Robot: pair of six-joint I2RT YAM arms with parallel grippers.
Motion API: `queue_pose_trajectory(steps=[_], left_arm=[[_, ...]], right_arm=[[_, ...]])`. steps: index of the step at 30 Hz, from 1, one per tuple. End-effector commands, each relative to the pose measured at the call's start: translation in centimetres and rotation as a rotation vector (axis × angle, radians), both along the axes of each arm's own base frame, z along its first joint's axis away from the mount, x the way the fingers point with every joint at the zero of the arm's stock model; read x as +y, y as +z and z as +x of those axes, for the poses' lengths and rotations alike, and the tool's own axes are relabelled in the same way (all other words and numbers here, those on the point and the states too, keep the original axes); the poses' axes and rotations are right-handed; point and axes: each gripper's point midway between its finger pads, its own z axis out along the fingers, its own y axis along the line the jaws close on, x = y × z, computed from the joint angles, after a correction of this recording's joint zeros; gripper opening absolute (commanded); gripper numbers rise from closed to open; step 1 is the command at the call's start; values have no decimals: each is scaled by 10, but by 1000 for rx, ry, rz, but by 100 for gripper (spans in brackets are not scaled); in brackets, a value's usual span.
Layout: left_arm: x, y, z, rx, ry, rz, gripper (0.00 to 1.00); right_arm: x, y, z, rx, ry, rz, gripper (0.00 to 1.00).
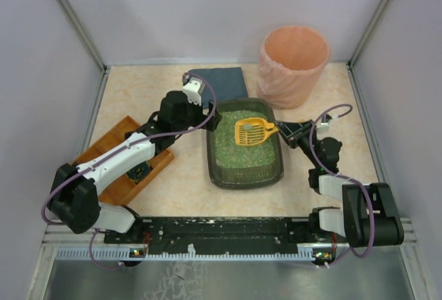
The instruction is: Clean the litter box
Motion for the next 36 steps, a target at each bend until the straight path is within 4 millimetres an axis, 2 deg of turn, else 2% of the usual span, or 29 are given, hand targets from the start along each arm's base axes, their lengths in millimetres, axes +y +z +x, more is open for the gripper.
queue_pose_trajectory(steps=[1,5,8,10,16,20,26,36], left_arm=[[-9,4,0,13,-37,-43,98],[-8,4,-4,10,-58,-27,92],[-7,8,-4,-1,-53,-28,91],[-5,10,-4,-8,-49,-21,90],[4,7,-1,-18,-19,29,90],[4,6,-1,-15,-26,35,91],[4,5,-1,-15,-25,44,91],[4,3,1,-6,-19,52,91]], right_arm=[[-16,23,3,-80,-67,42,0],[10,40,2,-151,58,-18,0],[-3,36,5,-111,-12,16,0],[-2,37,7,-107,-6,-7,0],[-4,52,8,-118,-13,21,0],[-7,65,20,-85,-39,19,0],[-23,114,47,-110,-111,14,0],[-85,201,107,-250,-311,25,0]])
